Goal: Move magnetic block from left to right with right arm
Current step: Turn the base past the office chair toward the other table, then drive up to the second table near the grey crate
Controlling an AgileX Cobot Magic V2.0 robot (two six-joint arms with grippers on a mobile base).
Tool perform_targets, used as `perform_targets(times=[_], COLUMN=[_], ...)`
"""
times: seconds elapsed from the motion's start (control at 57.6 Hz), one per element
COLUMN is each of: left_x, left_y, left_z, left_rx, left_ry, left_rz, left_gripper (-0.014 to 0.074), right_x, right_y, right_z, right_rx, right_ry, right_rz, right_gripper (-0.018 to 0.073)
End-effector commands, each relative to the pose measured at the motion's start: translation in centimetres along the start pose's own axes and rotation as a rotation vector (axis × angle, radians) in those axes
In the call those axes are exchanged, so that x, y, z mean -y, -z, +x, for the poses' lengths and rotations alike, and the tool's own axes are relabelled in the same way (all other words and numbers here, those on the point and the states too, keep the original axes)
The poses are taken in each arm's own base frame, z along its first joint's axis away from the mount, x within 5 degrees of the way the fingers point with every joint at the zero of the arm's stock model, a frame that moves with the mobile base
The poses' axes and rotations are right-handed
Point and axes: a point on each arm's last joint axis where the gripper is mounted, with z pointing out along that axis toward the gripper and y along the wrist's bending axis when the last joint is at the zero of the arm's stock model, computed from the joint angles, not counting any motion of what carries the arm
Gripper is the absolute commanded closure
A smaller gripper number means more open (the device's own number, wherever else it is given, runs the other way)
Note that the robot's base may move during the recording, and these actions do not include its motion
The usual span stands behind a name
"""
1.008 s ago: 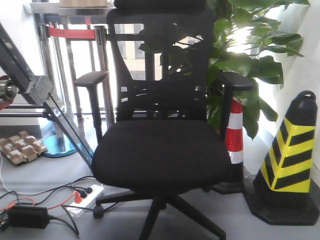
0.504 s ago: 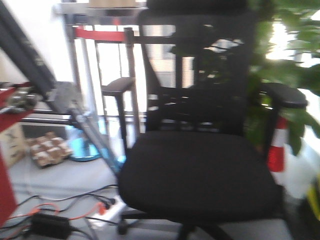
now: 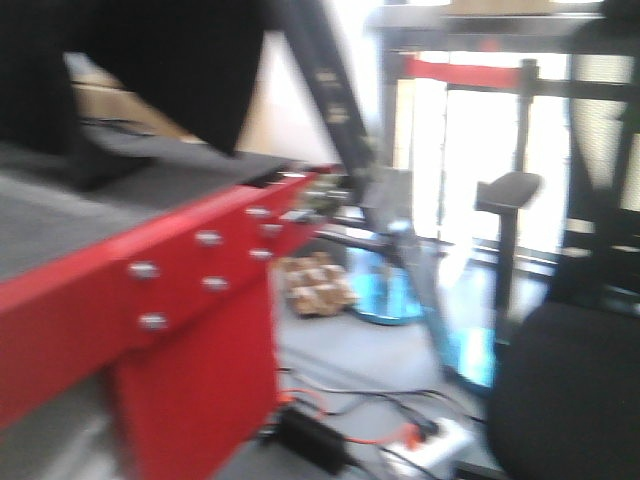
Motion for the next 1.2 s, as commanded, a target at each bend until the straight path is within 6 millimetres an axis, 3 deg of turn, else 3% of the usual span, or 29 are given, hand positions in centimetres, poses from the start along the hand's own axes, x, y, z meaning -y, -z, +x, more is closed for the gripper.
perform_targets(times=[0.0, 1.181], left_x=[-0.03, -0.03], left_y=[0.08, 0.08], left_z=[-0.49, -0.49], left_rx=[0.081, 0.081], left_ry=[0.010, 0.010], left_rz=[-0.003, -0.003], left_gripper=[0.0722, 0.0722], right_x=[-0.10, -0.10], right_y=[0.11, 0.11], right_z=[-1.79, -1.79], right_rx=[0.114, 0.114], right_ry=[0.006, 0.006], right_rz=[-0.001, -0.001], right_gripper=[0.0293, 0.0293])
